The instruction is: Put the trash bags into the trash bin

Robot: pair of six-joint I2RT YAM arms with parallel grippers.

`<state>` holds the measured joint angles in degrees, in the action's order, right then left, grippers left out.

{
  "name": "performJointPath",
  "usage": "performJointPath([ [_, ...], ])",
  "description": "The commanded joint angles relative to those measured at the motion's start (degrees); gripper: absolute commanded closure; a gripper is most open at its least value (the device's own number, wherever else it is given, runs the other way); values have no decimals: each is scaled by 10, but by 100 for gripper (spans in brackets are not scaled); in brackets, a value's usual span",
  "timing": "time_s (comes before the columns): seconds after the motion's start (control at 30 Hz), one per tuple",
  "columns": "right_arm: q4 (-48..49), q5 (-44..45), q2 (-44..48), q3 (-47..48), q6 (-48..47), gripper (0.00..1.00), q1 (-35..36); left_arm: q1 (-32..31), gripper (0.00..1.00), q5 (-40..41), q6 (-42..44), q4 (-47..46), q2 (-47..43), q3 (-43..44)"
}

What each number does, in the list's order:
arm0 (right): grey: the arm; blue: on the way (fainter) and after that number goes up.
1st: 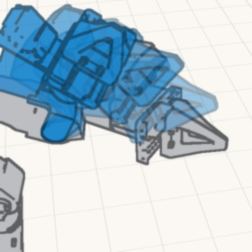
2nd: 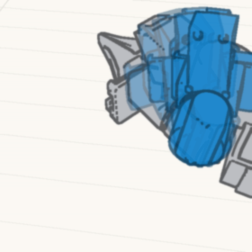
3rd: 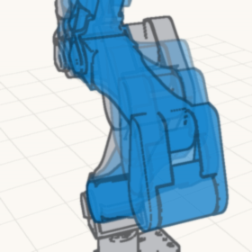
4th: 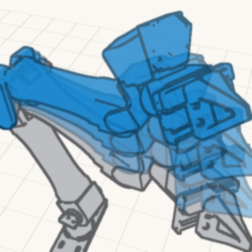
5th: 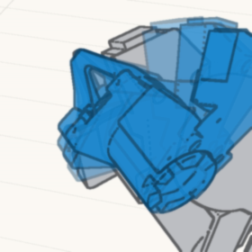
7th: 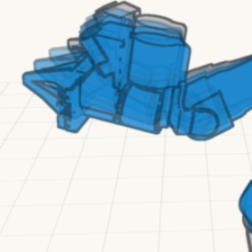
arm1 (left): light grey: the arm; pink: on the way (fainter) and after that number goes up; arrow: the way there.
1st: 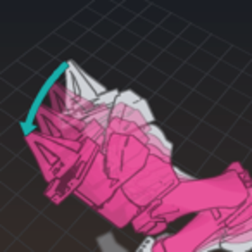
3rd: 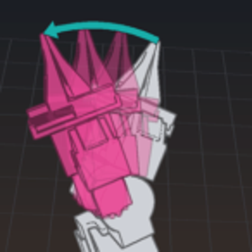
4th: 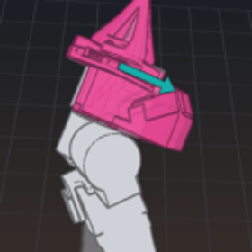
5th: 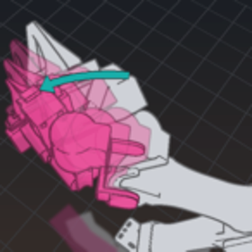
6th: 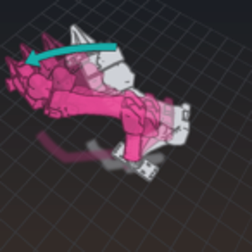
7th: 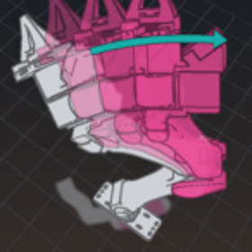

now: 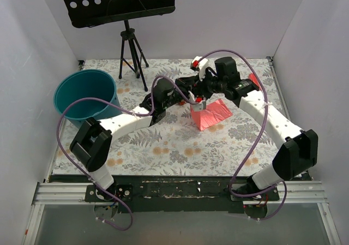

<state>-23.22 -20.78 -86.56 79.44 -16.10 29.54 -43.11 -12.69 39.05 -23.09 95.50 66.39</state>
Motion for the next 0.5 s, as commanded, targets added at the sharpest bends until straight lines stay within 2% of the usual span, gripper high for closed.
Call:
performJointPath([
  [0.0, 25, -56, 65, 14, 31, 99, 14, -2, 81, 27, -69, -73, 4, 31],
  [0.07, 34, -63, 94, -4, 46, 99, 1, 3, 43, 63, -154, -84, -23, 28],
  [0.1, 37, -73, 109, -14, 47, 99, -4, 7, 32, 77, -197, -90, -48, 23],
  [0.17, 47, -101, 132, -37, 44, 99, -12, 17, 19, 82, -281, -66, -105, 8],
  [0.2, 53, -112, 140, -50, 38, 99, -15, 23, 7, 81, -308, -57, -136, -5],
  [0.23, 56, -119, 148, -60, 35, 99, -16, 28, 2, 76, -341, -48, -165, -20],
  [0.3, 60, -125, 152, -73, 38, 99, -18, 36, 2, 44, -414, 10, -231, -38],
  [0.37, 67, -134, 153, -75, 46, 99, -19, 36, 10, -7, -485, 92, -273, -34],
  [0.4, 72, -135, 151, -76, 53, 99, -19, 36, 15, -31, -534, 133, -284, -26],
  [0.47, 84, -129, 148, -73, 62, 99, -20, 38, 43, -84, -613, 197, -300, -18],
])
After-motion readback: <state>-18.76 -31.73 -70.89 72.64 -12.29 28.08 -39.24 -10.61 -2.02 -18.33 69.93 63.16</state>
